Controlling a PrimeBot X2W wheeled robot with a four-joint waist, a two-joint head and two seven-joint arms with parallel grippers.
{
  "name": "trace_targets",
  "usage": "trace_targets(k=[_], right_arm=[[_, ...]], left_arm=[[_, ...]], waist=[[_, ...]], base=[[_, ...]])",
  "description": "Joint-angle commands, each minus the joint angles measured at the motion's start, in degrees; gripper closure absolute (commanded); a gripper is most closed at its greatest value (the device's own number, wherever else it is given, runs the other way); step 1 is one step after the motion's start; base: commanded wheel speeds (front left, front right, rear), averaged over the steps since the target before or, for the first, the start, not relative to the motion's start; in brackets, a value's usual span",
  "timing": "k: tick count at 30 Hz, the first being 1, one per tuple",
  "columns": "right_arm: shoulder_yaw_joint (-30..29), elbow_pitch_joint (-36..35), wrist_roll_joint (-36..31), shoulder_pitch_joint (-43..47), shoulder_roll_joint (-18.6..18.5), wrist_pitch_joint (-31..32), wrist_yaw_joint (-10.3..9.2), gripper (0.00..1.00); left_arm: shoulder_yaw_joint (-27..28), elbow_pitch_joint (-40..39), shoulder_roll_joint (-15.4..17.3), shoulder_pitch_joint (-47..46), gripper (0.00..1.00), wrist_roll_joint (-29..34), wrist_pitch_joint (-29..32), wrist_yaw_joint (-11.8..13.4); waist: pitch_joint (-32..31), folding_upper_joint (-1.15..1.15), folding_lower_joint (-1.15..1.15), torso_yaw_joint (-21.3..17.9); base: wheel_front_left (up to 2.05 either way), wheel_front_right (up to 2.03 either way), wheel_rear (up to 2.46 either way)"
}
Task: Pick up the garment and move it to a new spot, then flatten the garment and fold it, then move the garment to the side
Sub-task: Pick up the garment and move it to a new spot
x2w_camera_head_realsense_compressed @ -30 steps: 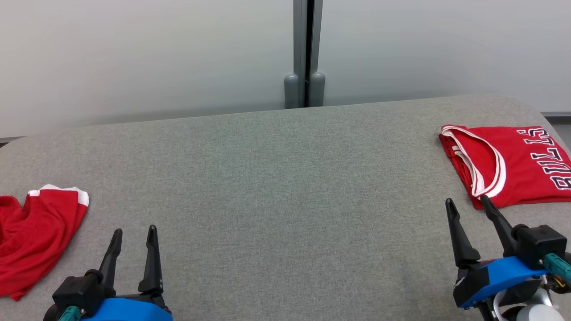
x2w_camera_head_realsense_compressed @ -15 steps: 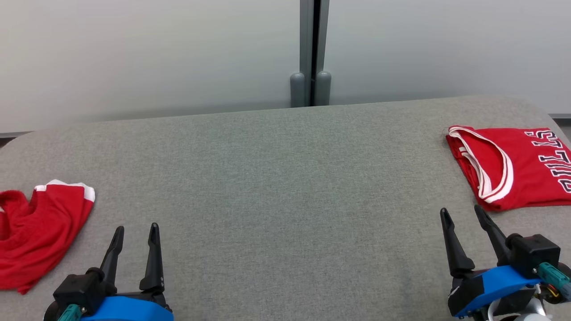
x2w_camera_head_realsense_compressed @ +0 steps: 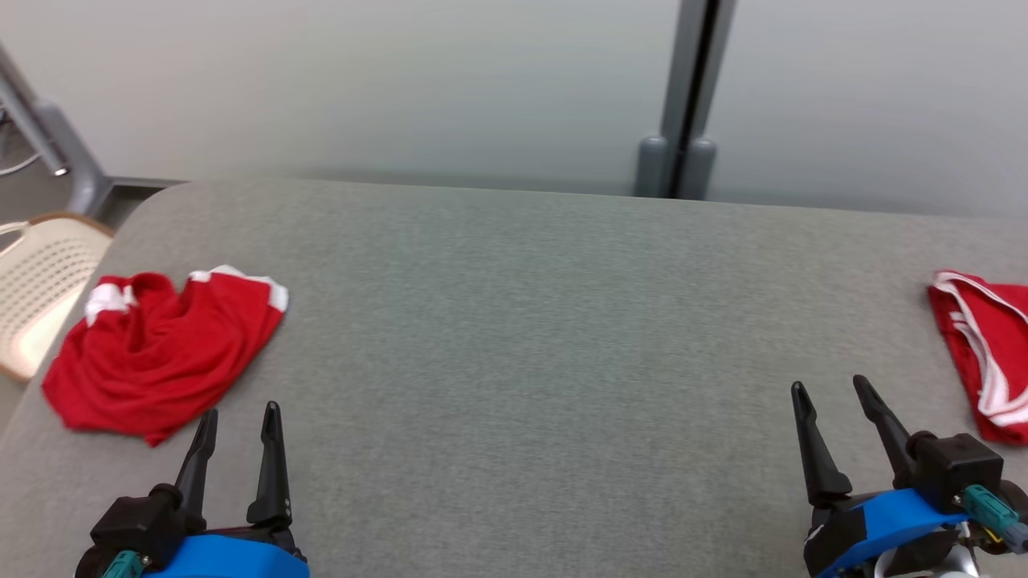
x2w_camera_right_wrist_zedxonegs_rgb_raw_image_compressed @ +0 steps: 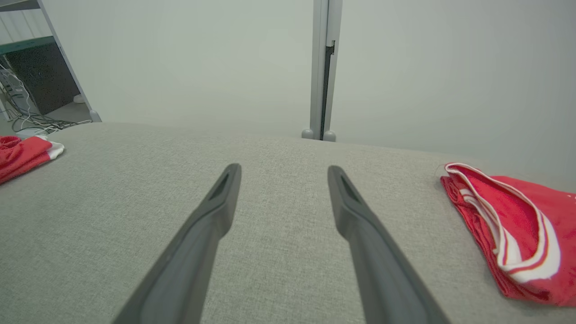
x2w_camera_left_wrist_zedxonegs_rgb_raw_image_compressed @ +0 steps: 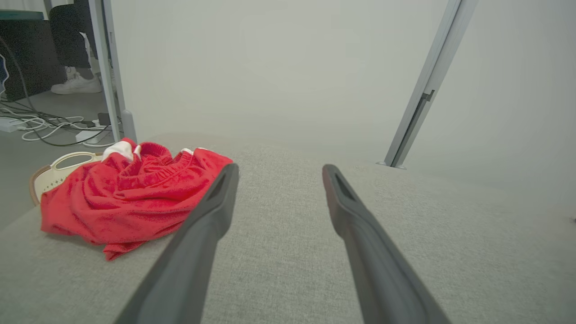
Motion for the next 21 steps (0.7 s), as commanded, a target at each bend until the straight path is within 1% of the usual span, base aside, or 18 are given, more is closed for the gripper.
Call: trace_targets(k=[1,12,17,21], right_arm=[[0.09,0.51,-0.46,0.39,0.22,-0.21,0.01,0.00],[1.09,1.75,-0.02,0.20,0.74,-0.08,0.01,0.00],[1.34,1.79,0.12,0.03,0.79,0.00,0.01,0.00],[1.80,1.58,0.25,0.18,0.92,0.10,0.01,0.00]], left_arm=[[0.36,-0.13,0.13,0.57,0.00,0.29,-0.24,-0.14],[1.66,-0.13,-0.07,1.76,0.00,0.44,-0.24,-0.21],[1.95,-0.25,-0.29,2.84,0.00,0.42,-0.24,-0.29],[2.56,-0.77,-0.48,3.74,0.00,0.49,-0.24,0.05]], waist=[[-0.02,0.00,0.00,3.77],[-0.09,0.00,0.00,13.18],[-0.25,0.00,0.00,15.92],[-0.22,0.00,0.00,17.09]], base=[[0.00,0.00,0.00],[0.00,0.00,0.00],[0.00,0.00,0.00],[0.00,0.00,0.00]])
